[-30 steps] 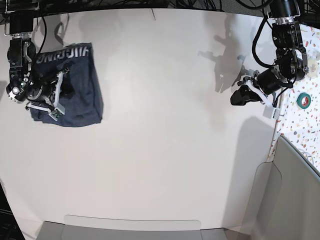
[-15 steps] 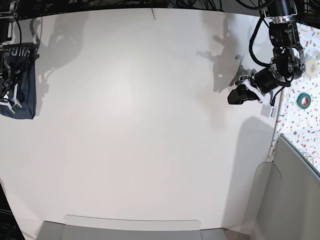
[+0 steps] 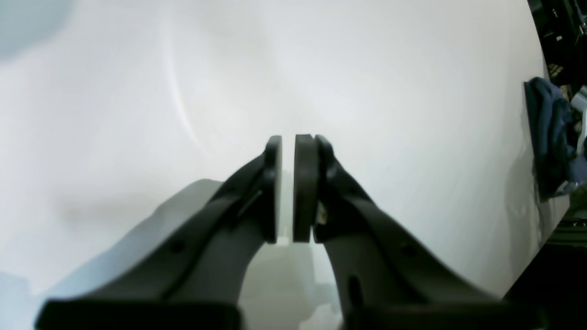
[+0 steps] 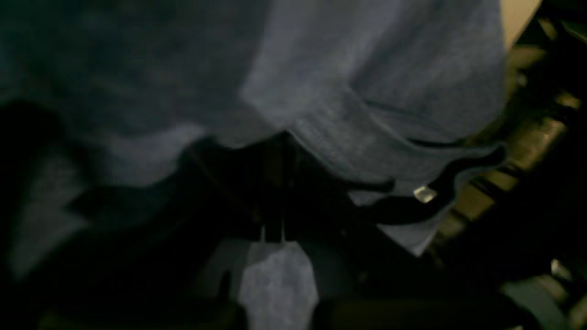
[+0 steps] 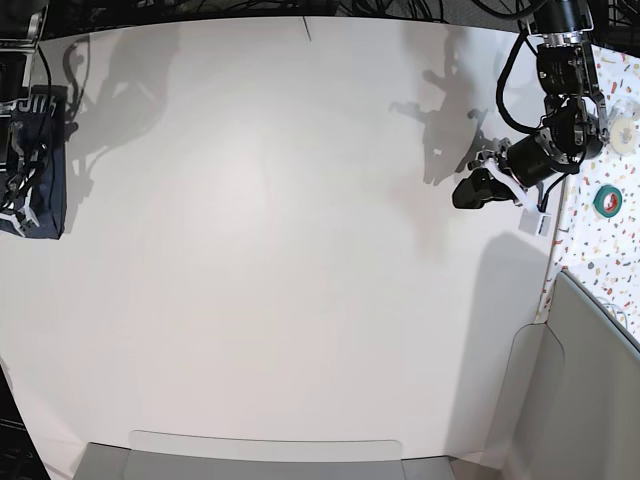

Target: Layout the t-shirt on the table in an organized manner, then fold the t-shirt properly

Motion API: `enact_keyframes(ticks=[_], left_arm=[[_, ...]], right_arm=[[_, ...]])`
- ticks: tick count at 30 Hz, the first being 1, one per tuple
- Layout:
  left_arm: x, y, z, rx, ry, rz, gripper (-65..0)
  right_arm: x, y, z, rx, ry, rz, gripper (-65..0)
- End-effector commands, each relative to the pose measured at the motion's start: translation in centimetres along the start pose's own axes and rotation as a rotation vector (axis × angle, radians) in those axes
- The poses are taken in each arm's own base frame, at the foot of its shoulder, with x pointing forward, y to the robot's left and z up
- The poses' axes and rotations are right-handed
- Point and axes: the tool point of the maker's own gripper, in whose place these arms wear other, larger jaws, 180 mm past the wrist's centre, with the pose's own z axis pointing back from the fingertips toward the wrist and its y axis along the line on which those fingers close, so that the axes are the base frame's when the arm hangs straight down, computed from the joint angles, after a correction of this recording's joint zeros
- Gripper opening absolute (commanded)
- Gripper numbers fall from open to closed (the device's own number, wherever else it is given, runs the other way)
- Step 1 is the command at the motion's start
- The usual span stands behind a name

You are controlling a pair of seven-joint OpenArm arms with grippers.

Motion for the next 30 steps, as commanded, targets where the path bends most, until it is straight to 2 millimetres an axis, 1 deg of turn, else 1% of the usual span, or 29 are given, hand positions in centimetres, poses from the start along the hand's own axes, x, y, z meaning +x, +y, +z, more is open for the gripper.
enact_keyframes(ticks=[1,4,7,8,9,10,11,12,14,15,16,17,18,20,21,22,24,25,27,29,30], left_arm=[[1.9,-0.9,0.5,-0.023,-0.047,-0.045,-61.7],[2.8,-2.0,0.8,-0.037,-0.068,-0.086,-61.7],[3.7,-3.5,1.2,-0.053,-0.090,-0.137,-61.7],[4.0,-3.9,1.4,-0.057,-0.098,-0.152,-61.7],[4.3,-4.3,1.5,-0.061,-0.106,-0.168,-61.7],[4.5,-4.6,1.6,-0.064,-0.111,-0.178,-61.7],[4.8,-4.7,1.8,-0.062,-0.120,-0.187,-61.7],[5.0,-5.0,2.0,-0.062,-0.127,-0.198,-61.7],[5.2,-5.4,2.3,-0.060,-0.131,-0.224,-61.7],[5.0,-5.6,2.6,-0.058,-0.135,-0.229,-61.7],[5.0,-5.6,3.0,-0.050,-0.144,-0.235,-61.7],[5.2,-5.5,3.7,-0.038,-0.158,-0.244,-61.7],[5.5,-5.5,4.4,-0.022,-0.175,-0.254,-61.7],[6.1,-5.6,5.4,-0.004,-0.208,-0.267,-61.7],[6.7,-5.9,5.9,0.005,-0.235,-0.280,-61.7],[7.4,-6.2,6.4,0.008,-0.271,-0.285,-61.7],[8.7,-6.9,7.7,0.014,-0.372,-0.282,-61.7],[8.8,-6.8,8.7,0.033,-0.420,-0.268,-61.7],[9.3,-6.2,10.6,0.067,-0.540,-0.224,-61.7],[10.4,-5.6,13.0,0.094,-0.708,-0.186,-61.7],[10.7,-5.4,14.0,0.108,-0.780,-0.173,-61.6]], right_arm=[[1.7,-3.7,2.3,-0.074,-0.062,-0.027,-65.0],[4.6,-7.3,5.9,-0.157,-0.173,-0.076,-65.0],[6.8,-9.4,9.3,-0.222,-0.281,-0.114,-65.0],[7.8,-9.3,10.1,-0.228,-0.320,-0.122,-65.0],[9.2,-8.9,11.1,-0.228,-0.373,-0.134,-65.0],[10.2,-8.4,11.9,-0.226,-0.418,-0.149,-65.0],[10.9,-7.7,12.6,-0.225,-0.457,-0.162,-65.0],[12.2,-6.1,13.3,-0.208,-0.511,-0.173,-65.0],[13.8,-2.4,14.2,-0.162,-0.602,-0.197,-65.0],[14.5,-0.2,15.1,-0.135,-0.669,-0.217,-65.0],[15.0,1.4,16.4,-0.125,-0.744,-0.235,-65.0],[15.6,3.5,17.6,-0.103,-0.829,-0.252,-65.0],[16.3,5.9,19.4,-0.077,-0.942,-0.277,-65.0],[17.2,9.2,22.6,-0.038,-1.126,-0.310,-65.0],[17.1,10.3,23.8,-0.025,-1.184,-0.320,-65.0],[17.0,11.0,24.4,-0.013,-1.211,-0.326,-65.0],[16.9,12.5,24.9,0.058,-1.252,-0.363,-65.0],[16.3,12.7,24.8,0.092,-1.266,-0.398,-65.0],[14.9,12.3,24.6,0.133,-1.304,-0.479,-65.0],[13.3,11.6,24.2,0.133,-1.326,-0.544,-65.0],[12.5,11.3,23.9,0.122,-1.325,-0.561,-65.0]])
